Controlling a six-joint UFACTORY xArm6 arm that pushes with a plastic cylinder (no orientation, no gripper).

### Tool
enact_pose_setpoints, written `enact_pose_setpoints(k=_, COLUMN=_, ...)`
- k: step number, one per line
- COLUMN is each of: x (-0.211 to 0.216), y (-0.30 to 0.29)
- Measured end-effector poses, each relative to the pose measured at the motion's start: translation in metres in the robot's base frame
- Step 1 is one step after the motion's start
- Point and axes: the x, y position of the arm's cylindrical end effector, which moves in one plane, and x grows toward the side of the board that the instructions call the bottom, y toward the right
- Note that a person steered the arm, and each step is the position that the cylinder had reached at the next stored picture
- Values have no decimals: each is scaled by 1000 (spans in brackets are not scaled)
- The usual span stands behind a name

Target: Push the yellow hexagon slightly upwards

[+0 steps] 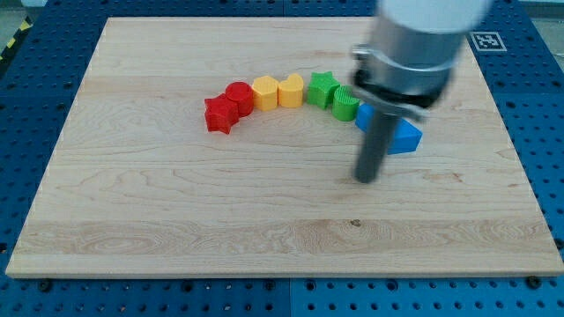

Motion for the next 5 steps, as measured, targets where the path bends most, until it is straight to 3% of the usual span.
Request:
enact_pose_setpoints(k=1, x=-49, y=-73)
enact_pose_setpoints(k=5, x=-102, y=-98)
